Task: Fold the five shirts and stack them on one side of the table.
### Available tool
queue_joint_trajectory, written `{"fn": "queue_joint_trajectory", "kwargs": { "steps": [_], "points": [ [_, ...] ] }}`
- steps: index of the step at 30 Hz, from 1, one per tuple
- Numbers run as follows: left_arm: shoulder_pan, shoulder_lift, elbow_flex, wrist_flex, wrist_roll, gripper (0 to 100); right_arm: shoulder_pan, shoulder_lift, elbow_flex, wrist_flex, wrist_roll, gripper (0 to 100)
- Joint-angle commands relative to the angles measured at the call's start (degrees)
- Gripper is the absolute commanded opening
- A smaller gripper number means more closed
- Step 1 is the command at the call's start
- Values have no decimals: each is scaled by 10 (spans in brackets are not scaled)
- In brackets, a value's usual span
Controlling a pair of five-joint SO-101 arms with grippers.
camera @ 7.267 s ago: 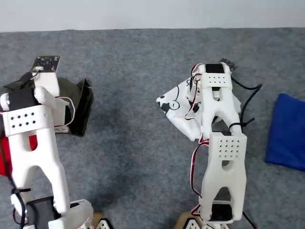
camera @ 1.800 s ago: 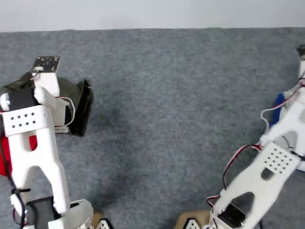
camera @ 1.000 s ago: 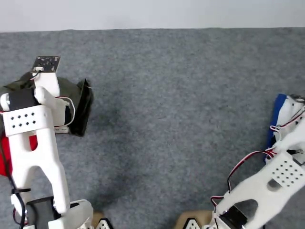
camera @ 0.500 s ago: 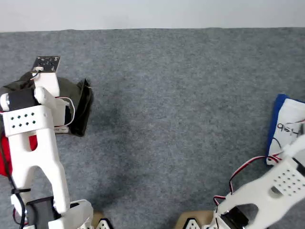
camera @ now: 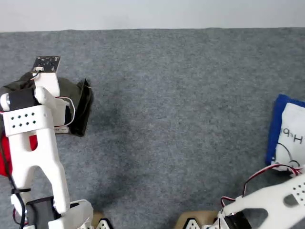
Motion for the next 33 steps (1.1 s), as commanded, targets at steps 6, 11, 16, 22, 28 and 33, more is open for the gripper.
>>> {"fn": "queue_joint_trajectory", "kwargs": {
  "steps": [6, 11, 16, 22, 28, 33],
  "points": [
    [1, -22, -6, 12, -5, 5, -47, -35, -201, 129, 2, 10],
    [1, -22, -6, 12, -5, 5, -85, -73, -226, 126, -25, 11],
    [1, -22, -6, 12, -4, 5, -152, -59, -223, 121, -28, 12],
    [1, -22, -6, 12, -2, 5, -233, 44, -228, 38, -45, 12],
    [0, -35, -6, 13, -3, 5, -262, 83, -274, 14, -71, 10],
    [-2, -95, -21, 4, -4, 8, -296, 52, -400, 131, -75, 9]
  ]
}}
